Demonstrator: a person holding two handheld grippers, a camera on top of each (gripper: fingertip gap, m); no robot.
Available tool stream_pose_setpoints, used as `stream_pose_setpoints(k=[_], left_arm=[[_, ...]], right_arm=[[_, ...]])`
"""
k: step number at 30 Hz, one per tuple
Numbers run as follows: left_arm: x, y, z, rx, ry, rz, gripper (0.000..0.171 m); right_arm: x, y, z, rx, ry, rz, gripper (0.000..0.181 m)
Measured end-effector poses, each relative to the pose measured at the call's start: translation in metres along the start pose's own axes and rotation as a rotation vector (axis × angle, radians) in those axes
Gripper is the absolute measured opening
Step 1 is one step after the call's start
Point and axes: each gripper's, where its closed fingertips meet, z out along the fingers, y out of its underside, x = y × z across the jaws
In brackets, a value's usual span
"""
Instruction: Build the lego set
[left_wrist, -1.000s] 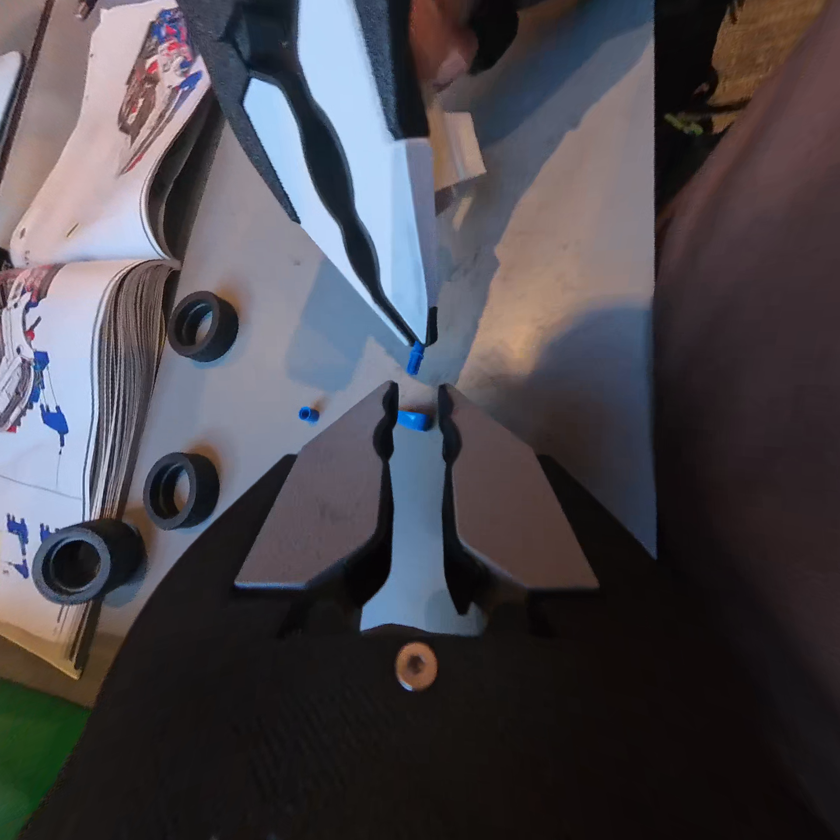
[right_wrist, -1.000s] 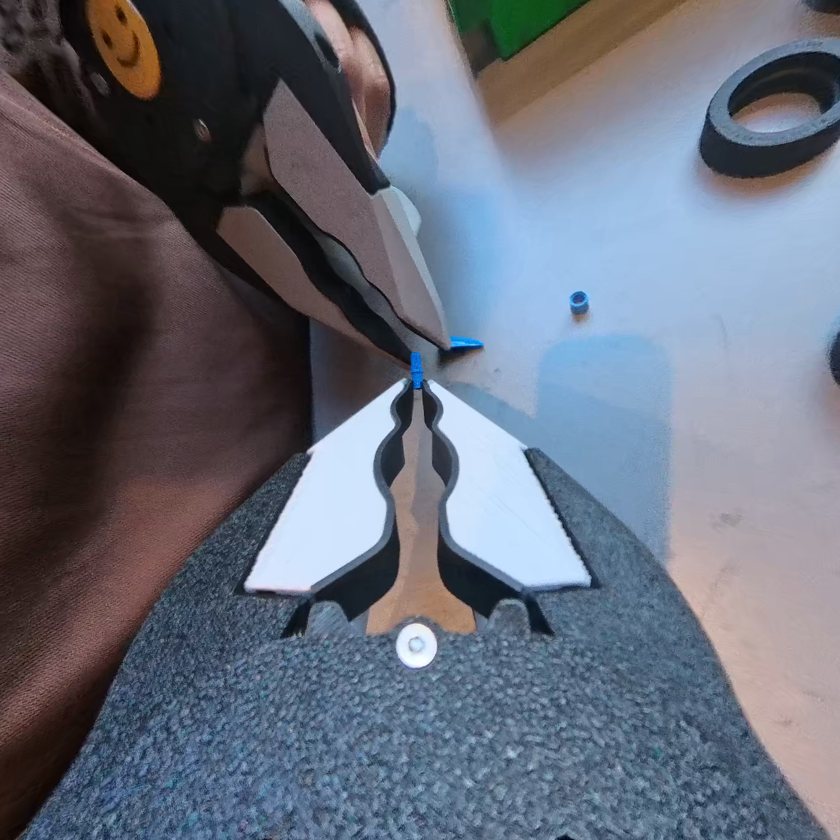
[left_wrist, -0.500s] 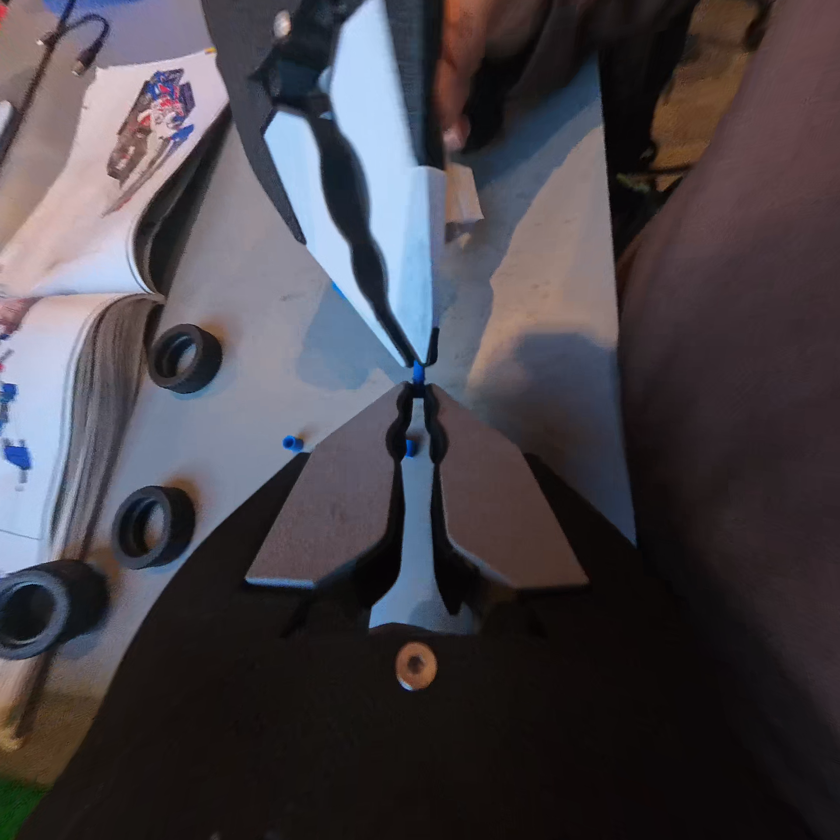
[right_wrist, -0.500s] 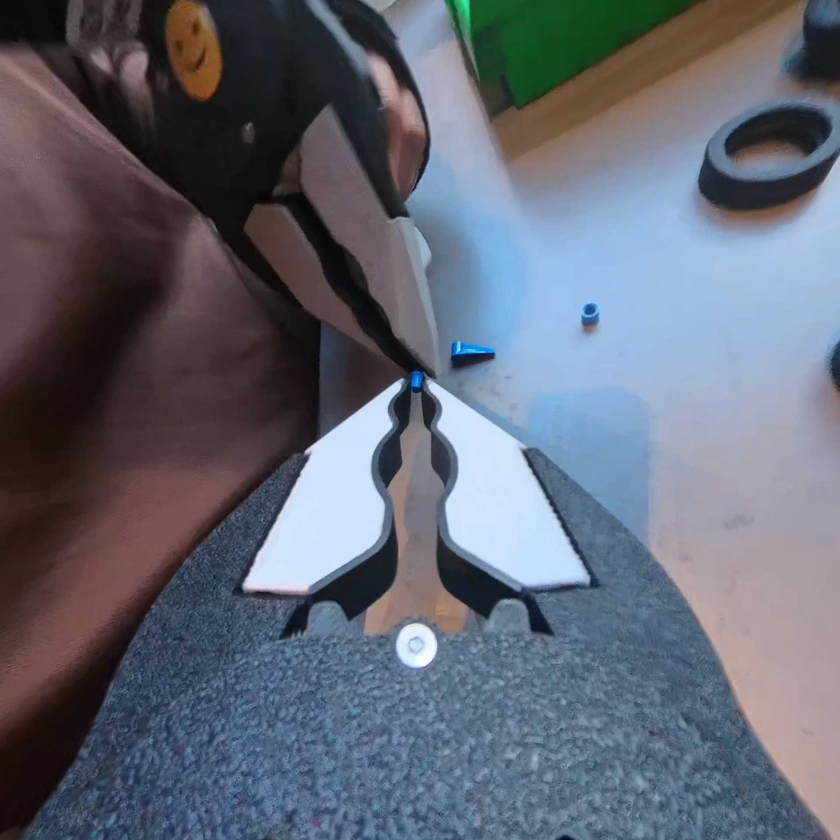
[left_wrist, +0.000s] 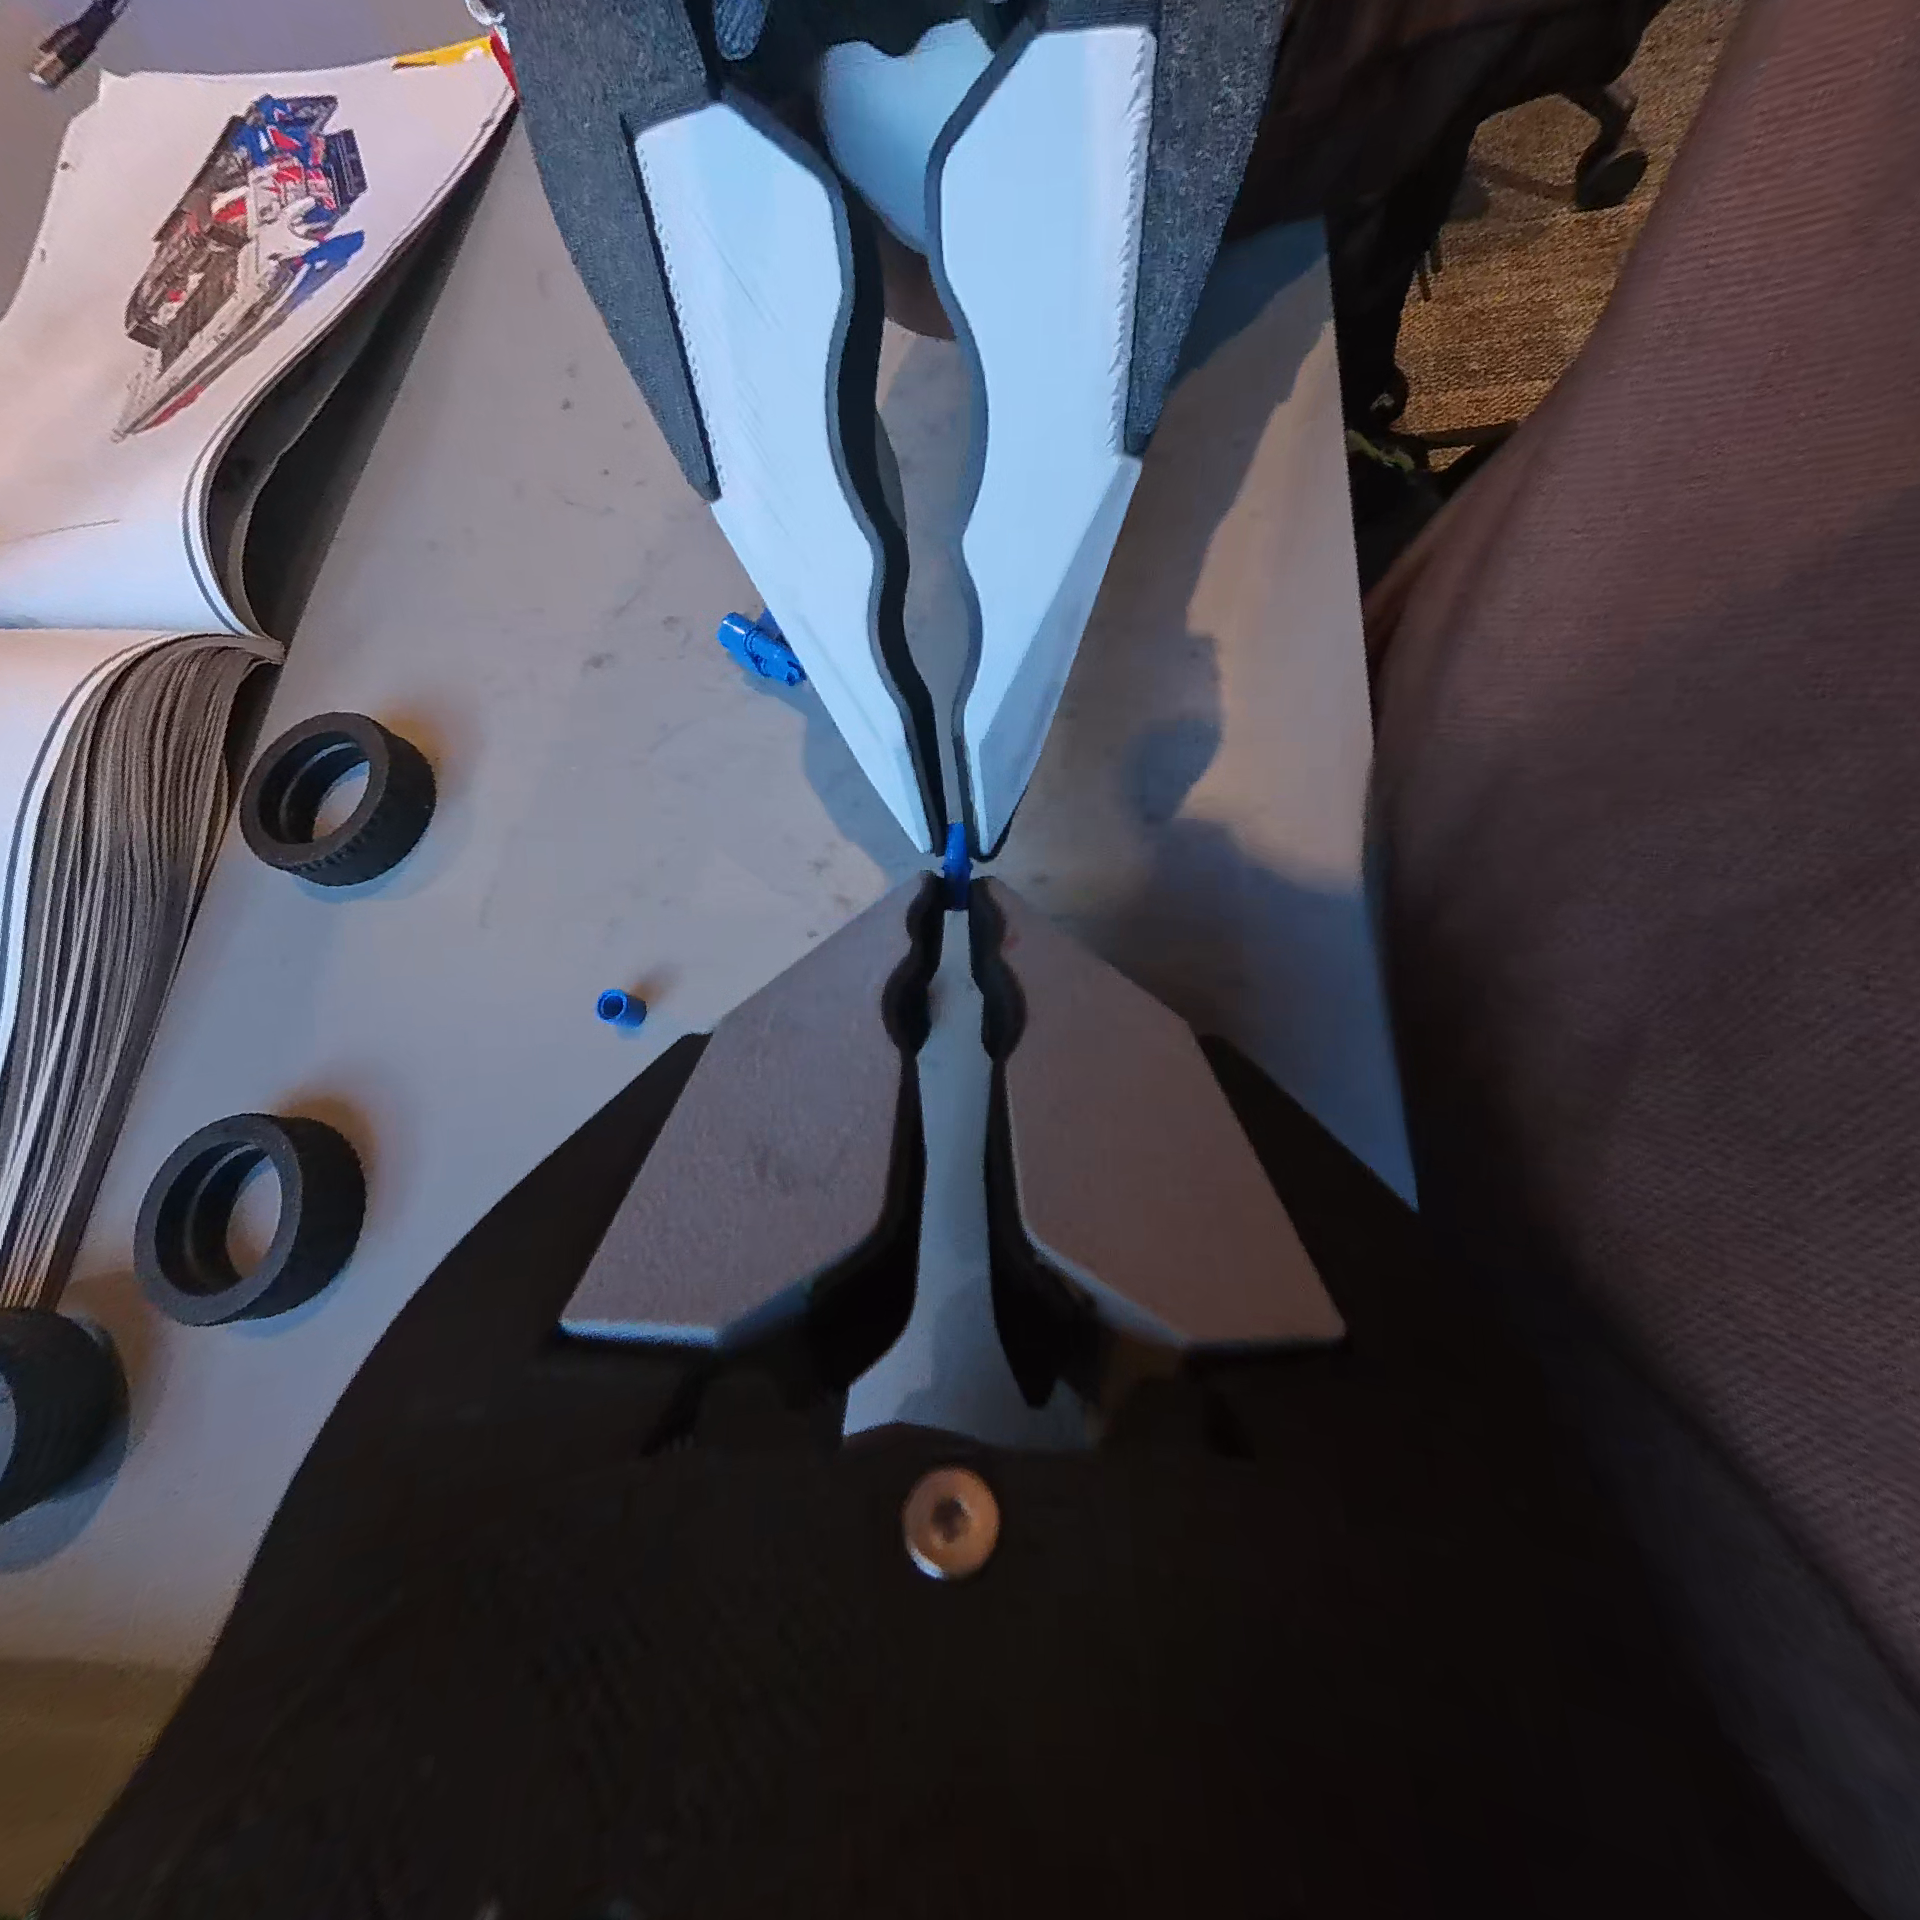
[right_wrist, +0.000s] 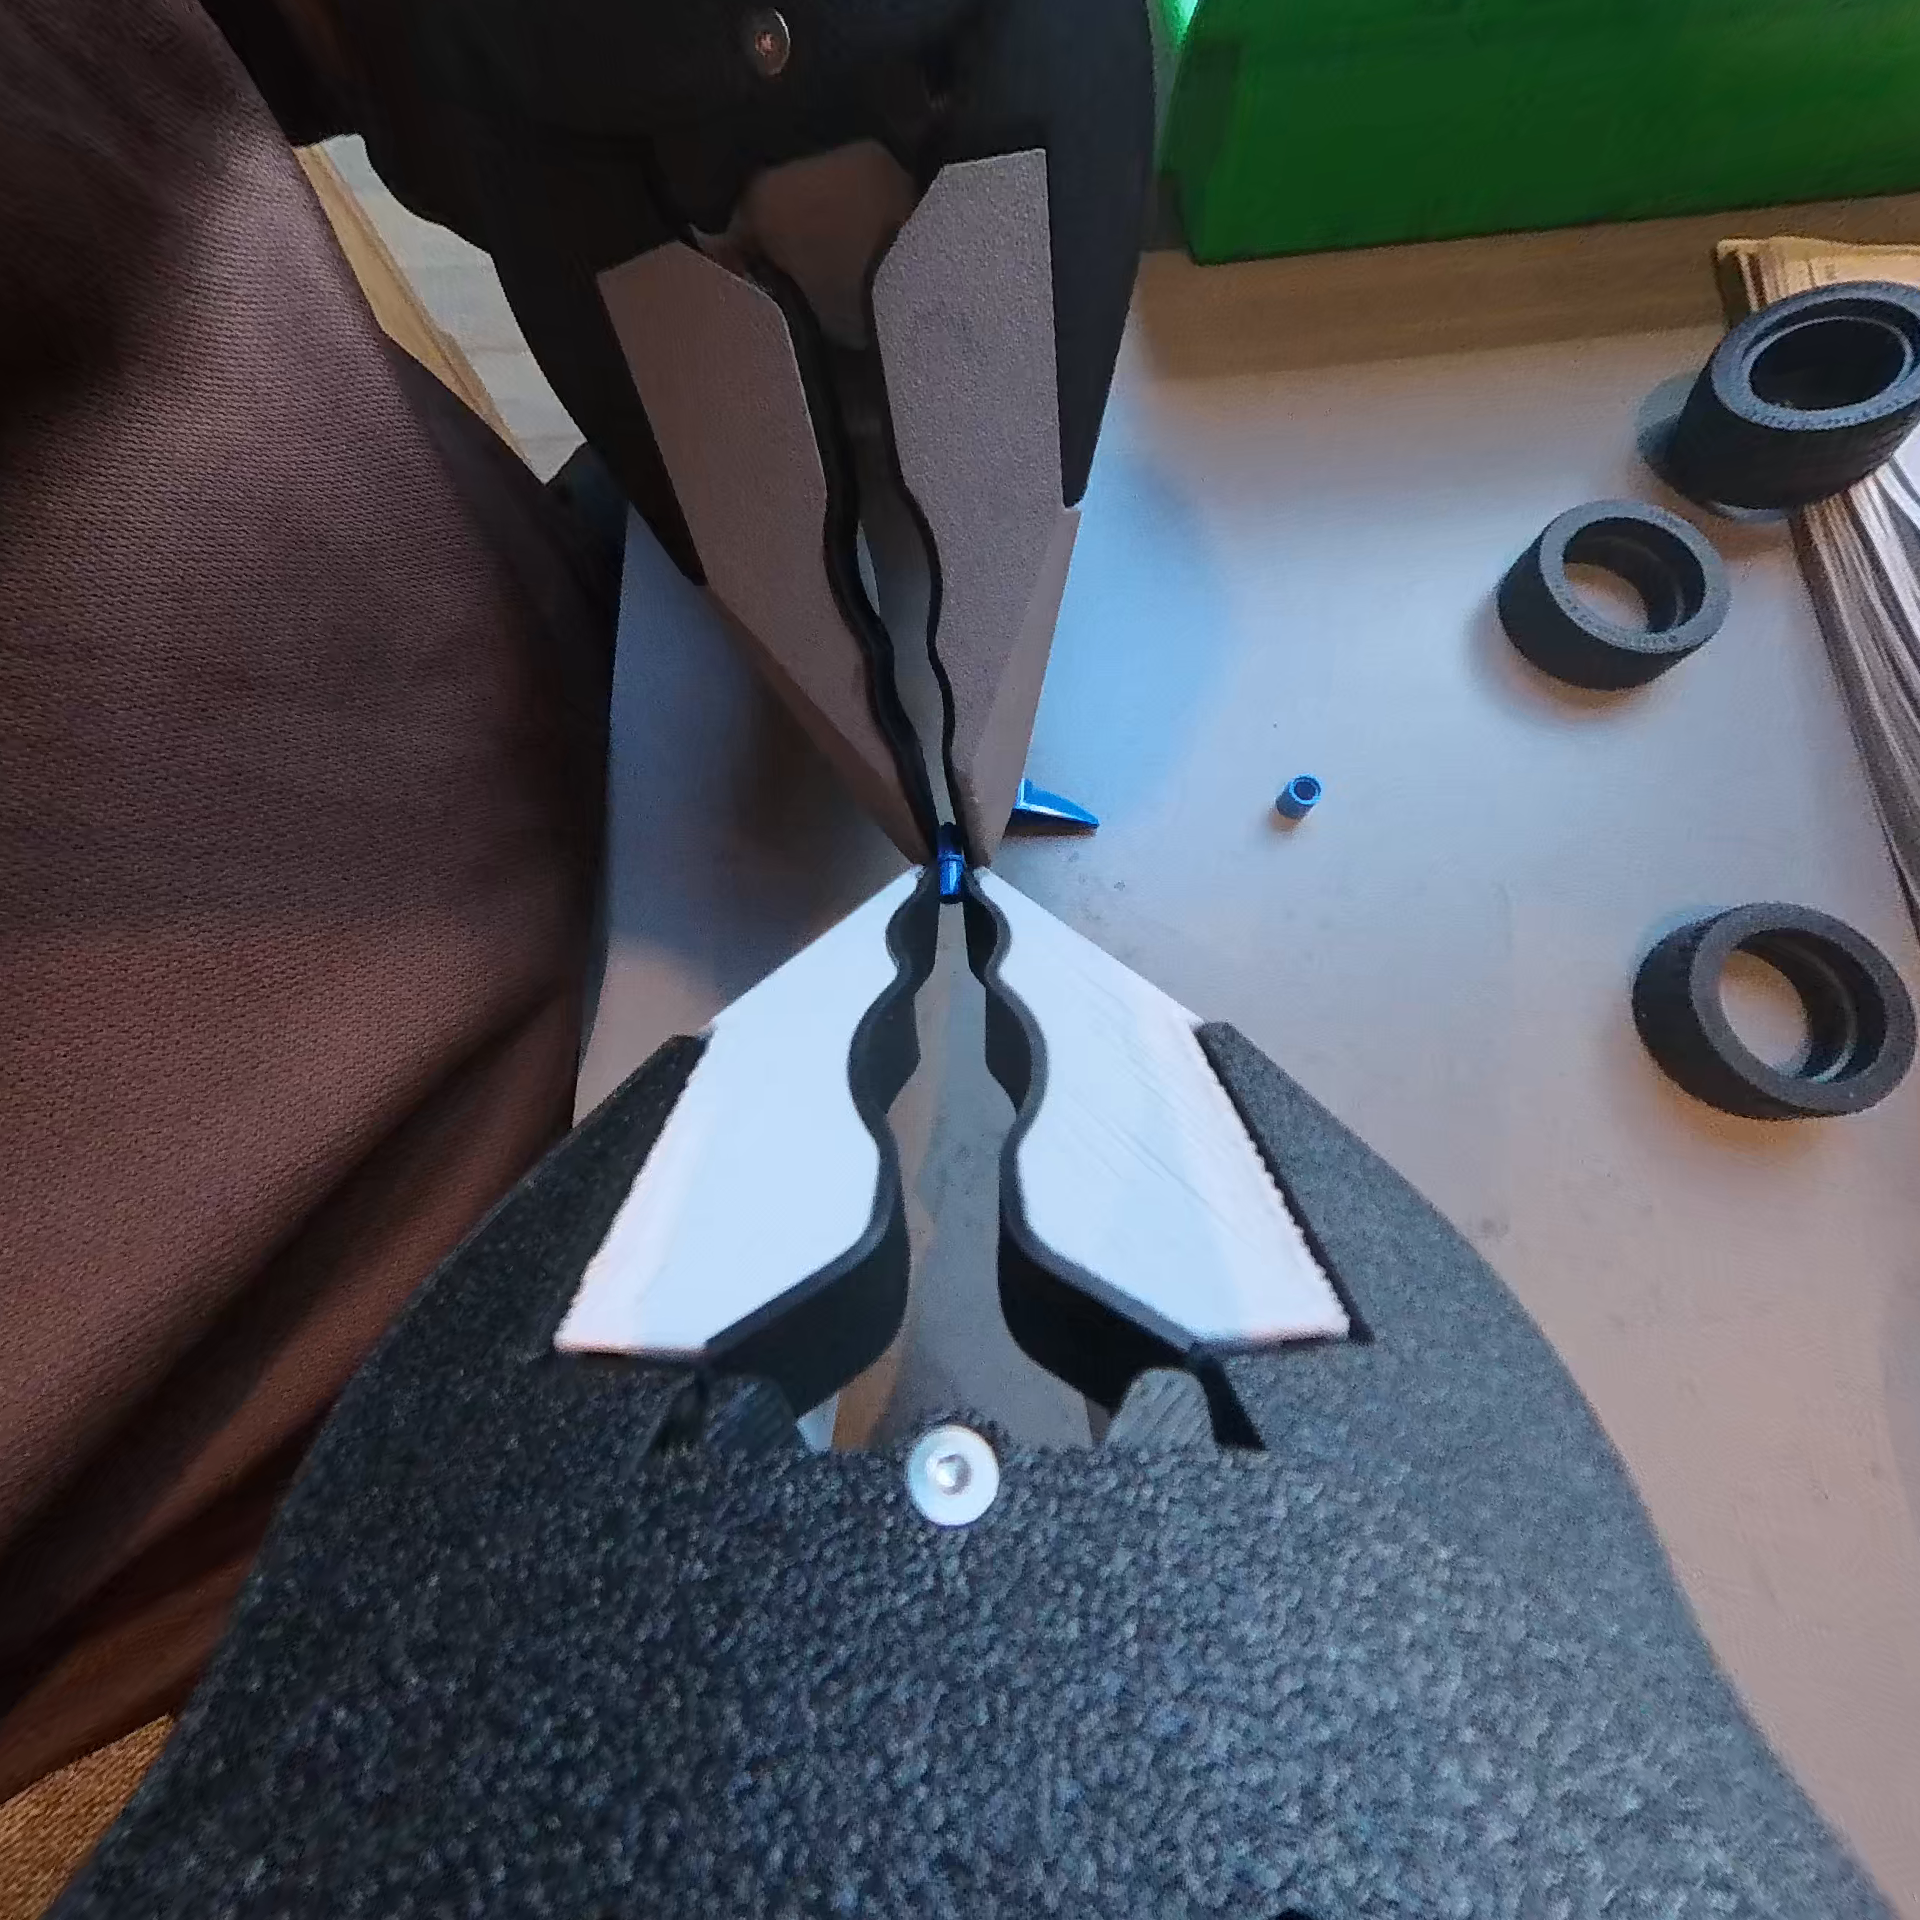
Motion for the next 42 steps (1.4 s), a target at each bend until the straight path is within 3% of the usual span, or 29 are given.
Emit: stream_pose_setpoints(k=[5, 11, 17, 42], left_arm=[[0.0, 0.001, -0.004, 0.008, 0.017, -0.041, 0.002], [-0.016, 0.023, -0.014, -0.055, -0.005, -0.086, 0.01], [-0.013, 0.03, -0.005, -0.096, -0.001, -0.036, 0.007], [-0.008, 0.026, -0.004, -0.101, 0.005, -0.015, 0.005]], right_arm=[[-0.001, 0.0, 0.002, -0.005, -0.007, 0.019, 0.004], [0.008, 0.012, 0.011, -0.036, 0.01, 0.147, 0.004], [0.012, 0.009, 0.016, -0.032, 0.016, 0.172, 0.004], [0.012, 0.012, 0.019, -0.049, -0.001, 0.185, 0.004]])
